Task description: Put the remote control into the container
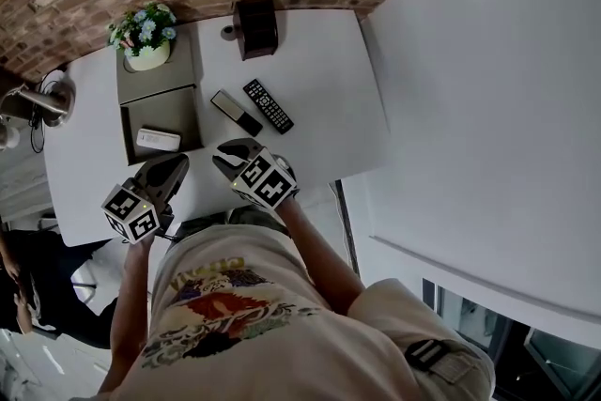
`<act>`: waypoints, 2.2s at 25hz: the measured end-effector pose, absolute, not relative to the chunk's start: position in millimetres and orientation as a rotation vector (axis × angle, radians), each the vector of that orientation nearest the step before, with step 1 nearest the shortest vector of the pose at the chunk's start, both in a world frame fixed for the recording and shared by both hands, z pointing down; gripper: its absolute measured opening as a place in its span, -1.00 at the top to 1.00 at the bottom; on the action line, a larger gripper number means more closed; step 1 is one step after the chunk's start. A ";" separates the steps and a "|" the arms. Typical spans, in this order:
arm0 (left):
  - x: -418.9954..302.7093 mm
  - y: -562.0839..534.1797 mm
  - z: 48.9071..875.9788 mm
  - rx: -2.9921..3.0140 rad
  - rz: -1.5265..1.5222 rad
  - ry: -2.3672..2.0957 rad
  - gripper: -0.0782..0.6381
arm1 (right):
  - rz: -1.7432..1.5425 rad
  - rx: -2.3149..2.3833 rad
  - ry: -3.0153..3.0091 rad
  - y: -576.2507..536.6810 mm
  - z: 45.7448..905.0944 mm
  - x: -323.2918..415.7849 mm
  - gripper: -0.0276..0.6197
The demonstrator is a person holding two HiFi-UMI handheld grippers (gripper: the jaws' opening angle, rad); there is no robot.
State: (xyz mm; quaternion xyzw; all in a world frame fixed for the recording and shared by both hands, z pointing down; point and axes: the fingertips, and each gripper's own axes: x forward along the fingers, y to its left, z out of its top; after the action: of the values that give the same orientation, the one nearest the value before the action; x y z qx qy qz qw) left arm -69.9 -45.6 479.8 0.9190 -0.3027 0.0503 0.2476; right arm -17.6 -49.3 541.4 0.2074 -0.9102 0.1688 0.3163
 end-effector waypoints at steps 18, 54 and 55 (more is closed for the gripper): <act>-21.1 -68.4 489.7 2.473 0.177 -0.876 0.77 | 0.453 0.541 -2.349 -76.0 568.5 39.6 0.49; -18.7 -47.0 536.6 2.322 0.167 -0.948 0.77 | 0.451 0.591 -2.164 -115.3 661.6 73.9 0.29; -20.2 -45.6 538.0 2.324 0.169 -0.949 0.77 | 0.446 0.602 -2.161 -117.6 663.6 74.1 0.29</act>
State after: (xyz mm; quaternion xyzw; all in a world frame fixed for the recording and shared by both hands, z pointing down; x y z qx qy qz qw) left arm -20.2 -45.6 538.0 0.8788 -0.3590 0.0640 0.3077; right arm 74.1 -117.6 663.6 0.2394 -0.8599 0.1773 0.4146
